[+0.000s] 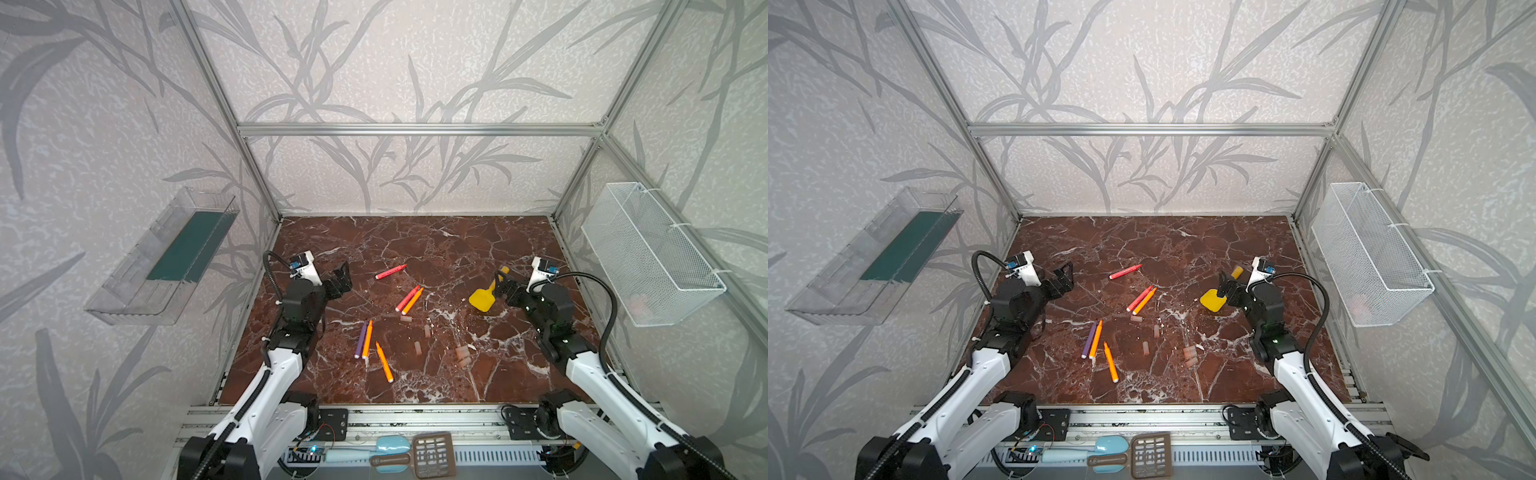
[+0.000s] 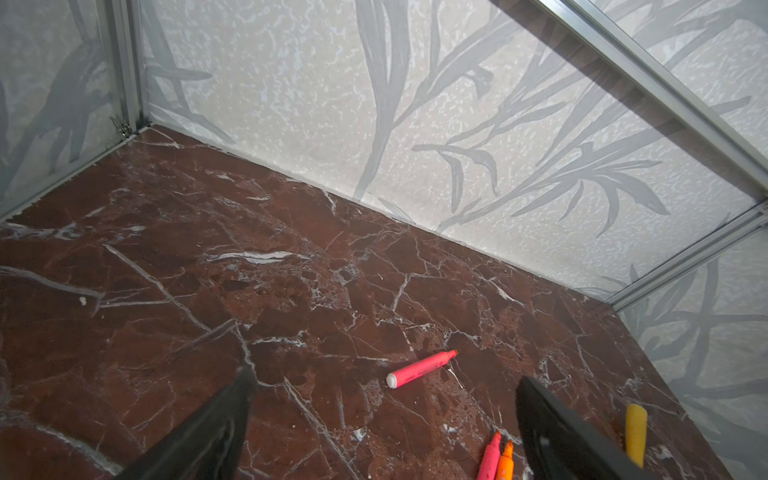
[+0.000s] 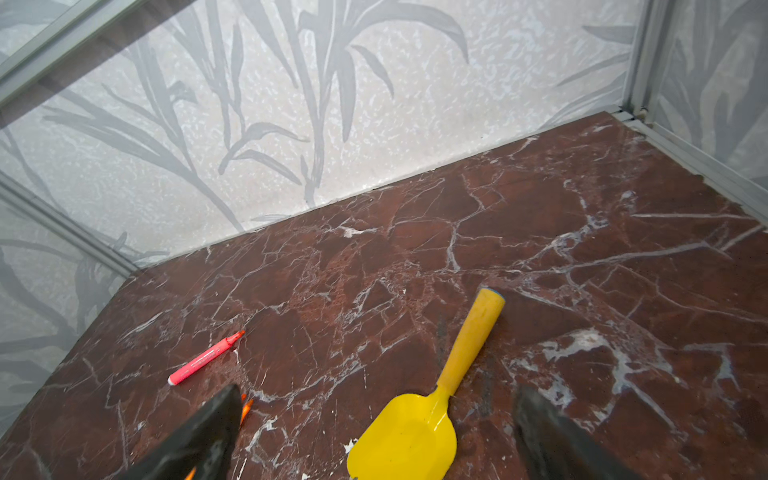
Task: Insert the pens into the pen caps
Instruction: 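Raise both arms and move the left gripper toward the orange marker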
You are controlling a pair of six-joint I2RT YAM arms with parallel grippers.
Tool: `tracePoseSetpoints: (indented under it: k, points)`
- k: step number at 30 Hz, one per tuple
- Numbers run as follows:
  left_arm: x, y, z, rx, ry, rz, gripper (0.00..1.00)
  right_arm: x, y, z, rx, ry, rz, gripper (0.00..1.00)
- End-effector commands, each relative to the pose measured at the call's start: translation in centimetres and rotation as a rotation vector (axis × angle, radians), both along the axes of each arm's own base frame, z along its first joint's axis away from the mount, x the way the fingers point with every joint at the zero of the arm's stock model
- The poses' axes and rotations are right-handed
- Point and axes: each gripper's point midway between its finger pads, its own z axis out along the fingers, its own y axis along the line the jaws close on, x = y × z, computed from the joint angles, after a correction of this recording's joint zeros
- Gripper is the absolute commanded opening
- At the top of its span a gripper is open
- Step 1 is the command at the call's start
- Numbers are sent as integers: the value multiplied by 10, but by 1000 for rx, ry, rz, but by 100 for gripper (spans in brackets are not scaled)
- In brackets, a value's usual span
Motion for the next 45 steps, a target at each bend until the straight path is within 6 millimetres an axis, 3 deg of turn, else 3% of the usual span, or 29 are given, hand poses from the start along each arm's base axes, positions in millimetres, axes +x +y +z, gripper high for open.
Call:
tracePoseSetpoints:
  k: [1, 4, 7, 9, 14, 17, 19, 24, 29, 33, 38, 45]
  points:
    - [-9, 13, 8, -137, 66, 109, 99, 6, -11, 3, 5, -36, -72, 99]
    - [-16, 32, 6, -214, 83, 240, 99, 9, -8, -6, 39, 23, -68, 99]
    - [-16, 29, 12, -173, 61, 199, 99, 8, 10, -13, 39, 51, 31, 99]
    - [-19, 32, 4, -147, 111, 215, 99, 8, 13, -18, 31, 46, 51, 98]
    - [-25, -2, 2, -103, 128, -2, 99, -1, 2, -30, -28, 69, 14, 87]
    - [-32, 1, 1, -90, 156, 12, 99, -1, -10, -37, -63, 75, -50, 87]
    - [-33, -5, -1, -71, 167, -21, 92, -1, -21, -47, -69, 107, -115, 86]
    - [-35, -53, -13, 31, 246, -189, 84, 2, -29, -55, -69, 117, -170, 86]
    - [-46, -117, -33, 194, 323, -382, 75, 2, -29, -59, -63, 116, -168, 86]
    - [-49, -155, -55, 258, 360, -472, 66, 5, -25, -61, -64, 124, -148, 78]
    - [-39, -184, -86, 326, 447, -523, 60, 10, -21, -64, -71, 152, -134, 69]
    - [-16, -214, -124, 388, 579, -558, 47, 9, -22, -64, -70, 152, -136, 68]
